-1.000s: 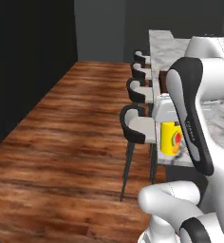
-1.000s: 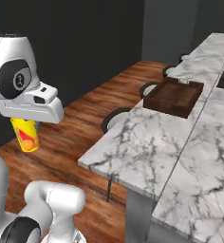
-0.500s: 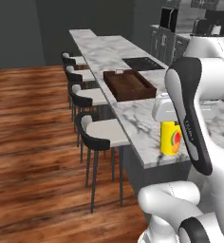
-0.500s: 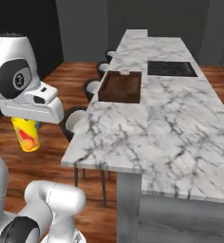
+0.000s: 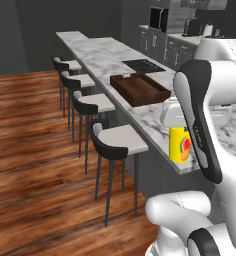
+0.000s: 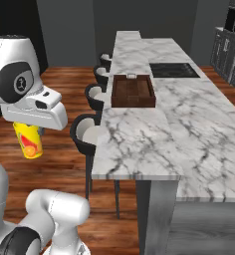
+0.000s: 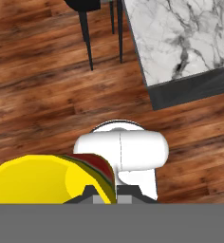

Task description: There is a tray on the dining counter. Grab the cup, mug, and pitcher and place them on the tray. The pitcher may be placed next to the tray if it cannot fit the tray.

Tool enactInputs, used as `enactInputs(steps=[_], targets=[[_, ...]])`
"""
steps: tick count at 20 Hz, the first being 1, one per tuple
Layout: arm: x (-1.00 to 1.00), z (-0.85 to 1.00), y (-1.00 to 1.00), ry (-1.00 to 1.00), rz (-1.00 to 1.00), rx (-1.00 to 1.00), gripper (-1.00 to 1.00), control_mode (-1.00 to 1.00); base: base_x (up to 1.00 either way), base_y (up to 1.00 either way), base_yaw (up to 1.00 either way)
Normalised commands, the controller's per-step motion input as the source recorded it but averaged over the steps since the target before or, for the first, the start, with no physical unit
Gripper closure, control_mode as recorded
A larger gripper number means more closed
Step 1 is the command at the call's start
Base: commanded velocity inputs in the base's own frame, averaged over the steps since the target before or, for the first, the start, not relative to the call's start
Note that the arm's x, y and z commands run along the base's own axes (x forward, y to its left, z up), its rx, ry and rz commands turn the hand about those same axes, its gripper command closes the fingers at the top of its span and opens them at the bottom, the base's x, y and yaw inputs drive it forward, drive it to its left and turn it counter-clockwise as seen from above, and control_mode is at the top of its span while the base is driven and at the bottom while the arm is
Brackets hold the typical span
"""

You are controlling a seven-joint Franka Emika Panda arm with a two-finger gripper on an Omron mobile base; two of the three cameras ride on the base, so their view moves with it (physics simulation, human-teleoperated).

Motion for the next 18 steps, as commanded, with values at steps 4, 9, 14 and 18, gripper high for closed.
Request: enactInputs(steps=[4,9,14,18], targets=[[0.00,0.00,0.00,0.00,0.00,0.00,1.00,1.00,0.17,0.69,-0.01],[0.00,0.00,0.00,0.00,0.00,0.00,1.00,1.00,0.51,0.35,0.00],[0.00,0.00,0.00,0.00,0.00,0.00,1.00,1.00,0.62,0.31,0.00],[0.00,0.00,0.00,0.00,0.00,0.00,1.00,1.00,0.52,0.40,0.00]])
